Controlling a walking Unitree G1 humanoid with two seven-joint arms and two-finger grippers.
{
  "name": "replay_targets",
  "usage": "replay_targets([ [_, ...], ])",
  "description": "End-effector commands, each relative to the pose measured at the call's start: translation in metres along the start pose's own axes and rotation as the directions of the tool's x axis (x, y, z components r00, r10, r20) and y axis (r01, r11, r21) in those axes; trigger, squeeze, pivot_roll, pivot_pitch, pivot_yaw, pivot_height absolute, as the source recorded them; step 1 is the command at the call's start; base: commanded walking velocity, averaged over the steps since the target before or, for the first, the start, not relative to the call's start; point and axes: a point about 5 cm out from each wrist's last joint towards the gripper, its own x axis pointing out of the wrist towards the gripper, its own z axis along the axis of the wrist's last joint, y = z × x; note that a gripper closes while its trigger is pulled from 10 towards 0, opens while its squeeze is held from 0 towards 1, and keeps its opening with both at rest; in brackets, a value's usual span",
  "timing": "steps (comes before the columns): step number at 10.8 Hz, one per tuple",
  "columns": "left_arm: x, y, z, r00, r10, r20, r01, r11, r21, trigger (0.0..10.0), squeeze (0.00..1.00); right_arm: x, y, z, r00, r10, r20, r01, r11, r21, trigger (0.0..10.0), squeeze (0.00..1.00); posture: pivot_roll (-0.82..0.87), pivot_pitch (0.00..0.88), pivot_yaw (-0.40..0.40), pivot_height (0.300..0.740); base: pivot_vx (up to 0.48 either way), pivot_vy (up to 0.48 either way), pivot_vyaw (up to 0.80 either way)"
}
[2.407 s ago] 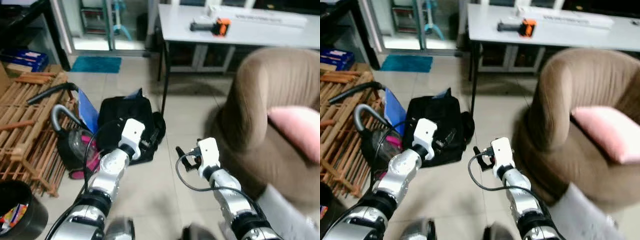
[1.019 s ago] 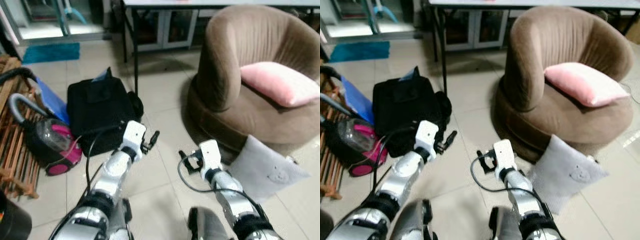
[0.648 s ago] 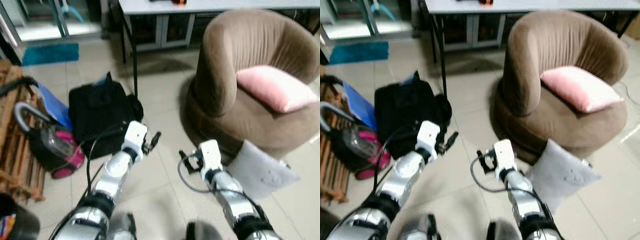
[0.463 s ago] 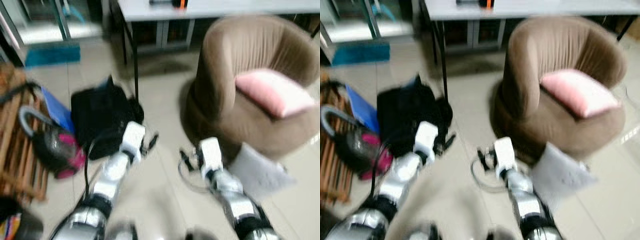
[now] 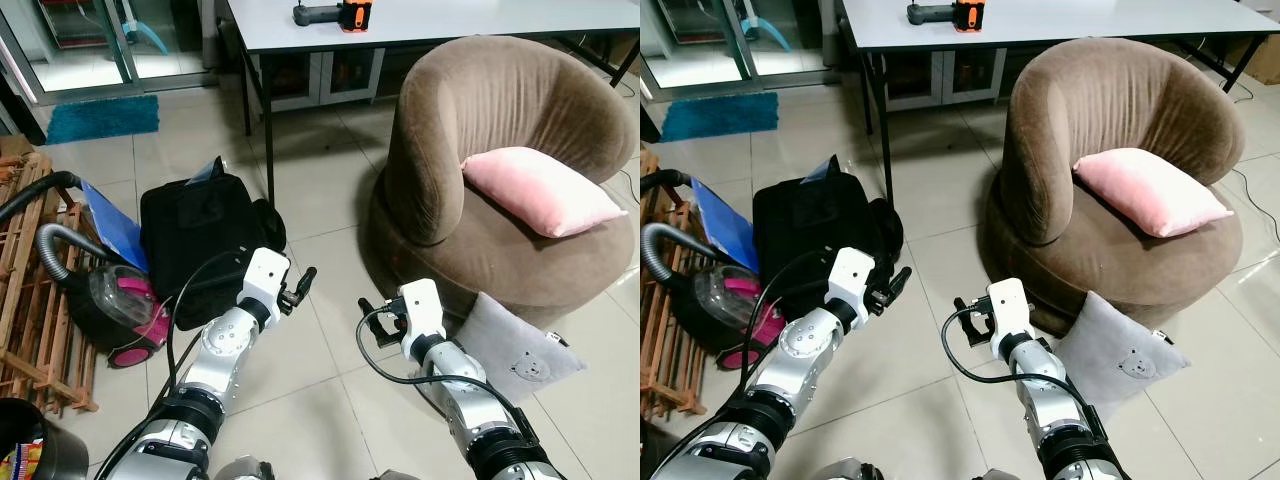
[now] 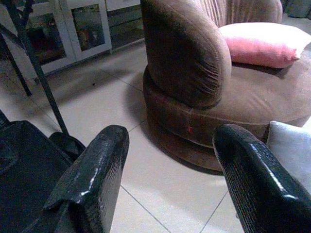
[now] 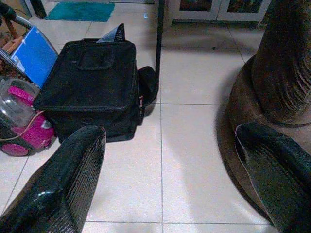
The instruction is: Move the pillow to the sofa from floor
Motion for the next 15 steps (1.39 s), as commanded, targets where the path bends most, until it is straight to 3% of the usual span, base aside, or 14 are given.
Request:
replay_targets([
  [1,-0.001,-0.001,0.0,1.0,-0.01,0.002,0.01,1.0,0.013,10.0,0.0,0.0,-0.005,0.001,1.0,-0.031,0.003,0.031,1.0,-0.001,10.0,0.17,-0.04,0.058,-0.073,0.74,0.0,0.0,0.0],
  [11,0.002,-0.006,0.004,1.0,-0.023,0.015,0.023,1.0,0.021,10.0,0.0,-0.002,0.0,0.004,0.999,0.002,0.043,0.0,0.999,-0.054,10.0,0.16,-0.06,0.079,-0.07,0.74,0.478,0.0,0.0],
  [13,0.003,-0.009,0.002,0.999,-0.034,-0.006,0.034,0.998,0.051,10.0,0.0,-0.002,0.0,0.004,0.999,0.001,0.035,0.001,0.998,-0.061,10.0,0.17,-0.06,0.086,-0.071,0.74,0.461,0.0,0.0],
  [15,0.005,-0.012,0.005,0.999,-0.048,0.011,0.047,0.998,0.03,10.0,0.0,0.001,-0.004,0.009,0.999,-0.016,0.036,0.018,0.998,-0.055,10.0,0.16,-0.07,0.109,-0.078,0.74,0.0,0.0,0.0],
])
